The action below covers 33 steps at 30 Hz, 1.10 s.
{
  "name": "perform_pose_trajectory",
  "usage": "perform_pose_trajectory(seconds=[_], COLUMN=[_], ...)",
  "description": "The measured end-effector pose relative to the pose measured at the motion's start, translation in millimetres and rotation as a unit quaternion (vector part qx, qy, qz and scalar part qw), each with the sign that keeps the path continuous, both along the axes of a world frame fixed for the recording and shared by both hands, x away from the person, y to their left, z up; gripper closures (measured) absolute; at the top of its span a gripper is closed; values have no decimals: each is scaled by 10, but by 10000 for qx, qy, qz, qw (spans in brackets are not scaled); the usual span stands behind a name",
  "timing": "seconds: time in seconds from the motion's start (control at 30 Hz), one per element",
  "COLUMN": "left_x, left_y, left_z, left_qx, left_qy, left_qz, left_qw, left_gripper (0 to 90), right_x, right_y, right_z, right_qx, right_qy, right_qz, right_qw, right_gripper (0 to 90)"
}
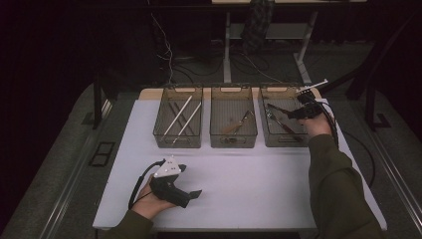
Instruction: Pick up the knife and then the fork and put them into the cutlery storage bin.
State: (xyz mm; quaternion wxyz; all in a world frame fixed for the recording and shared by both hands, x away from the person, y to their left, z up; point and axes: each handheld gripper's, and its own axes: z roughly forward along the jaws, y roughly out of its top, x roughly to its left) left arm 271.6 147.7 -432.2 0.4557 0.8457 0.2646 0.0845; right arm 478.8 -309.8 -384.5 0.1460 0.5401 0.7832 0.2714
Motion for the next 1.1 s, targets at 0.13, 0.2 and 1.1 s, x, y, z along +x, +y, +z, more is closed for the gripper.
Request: perform_pose_trajectory(seconds=[0.13,0.2,1.1], left_x=[-2,-3,27], left_y=[-5,-8,-5], left_z=[-2,-3,-21], left_qx=[11,11,-19], left_qy=[11,17,33], left_qz=[-19,-25,0], left_qw=[10000,10000,10000], left_gripper=[0,0,0], right_x=[11,12,-116], right_y=[27,38,-52], right_z=[-37,-52,58], right_qx=[-35,-130,609], right_qy=[87,105,-428], right_qz=[20,25,351], right_qw=[10000,9999,9966], right_gripper=[741,739,122])
